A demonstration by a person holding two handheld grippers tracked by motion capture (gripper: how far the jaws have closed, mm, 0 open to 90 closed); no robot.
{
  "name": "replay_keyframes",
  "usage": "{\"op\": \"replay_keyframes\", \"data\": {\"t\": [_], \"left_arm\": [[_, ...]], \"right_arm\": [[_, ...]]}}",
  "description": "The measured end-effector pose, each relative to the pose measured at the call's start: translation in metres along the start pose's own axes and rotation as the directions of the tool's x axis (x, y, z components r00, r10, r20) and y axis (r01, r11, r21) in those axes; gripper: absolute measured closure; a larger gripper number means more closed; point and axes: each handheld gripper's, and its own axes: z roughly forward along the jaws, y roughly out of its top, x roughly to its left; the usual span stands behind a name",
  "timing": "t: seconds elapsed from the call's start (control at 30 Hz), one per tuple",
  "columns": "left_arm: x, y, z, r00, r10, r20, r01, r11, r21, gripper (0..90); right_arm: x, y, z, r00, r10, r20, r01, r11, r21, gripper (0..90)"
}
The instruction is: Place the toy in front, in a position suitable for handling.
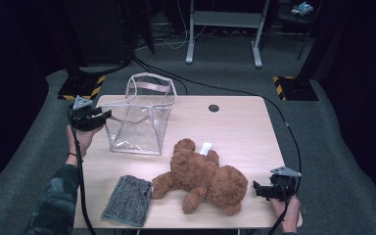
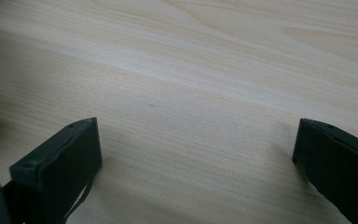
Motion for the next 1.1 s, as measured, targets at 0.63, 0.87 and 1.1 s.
{"op": "replay_keyframes", "data": {"t": [0.63, 0.87, 1.1], "left_arm": [[0.005, -0.005, -0.003, 0.9957, -0.021, -0.090, 0.019, 0.9997, -0.018, 83.3], [0.008, -0.007, -0.011, 0.9958, -0.026, -0.088, 0.026, 0.9996, -0.012, 83.6], [0.002, 0.006, -0.019, 0.9986, 0.005, -0.053, -0.005, 1.0000, -0.007, 50.6]], "right_arm": [[0.000, 0.000, 0.000, 1.0000, 0.006, 0.002, -0.006, 1.000, 0.001, 0.6], [0.000, 0.000, 0.000, 1.0000, 0.007, 0.002, -0.007, 1.000, 0.001, 0.6], [0.000, 0.000, 0.000, 1.0000, 0.007, 0.002, -0.007, 1.000, 0.001, 0.6]]}}
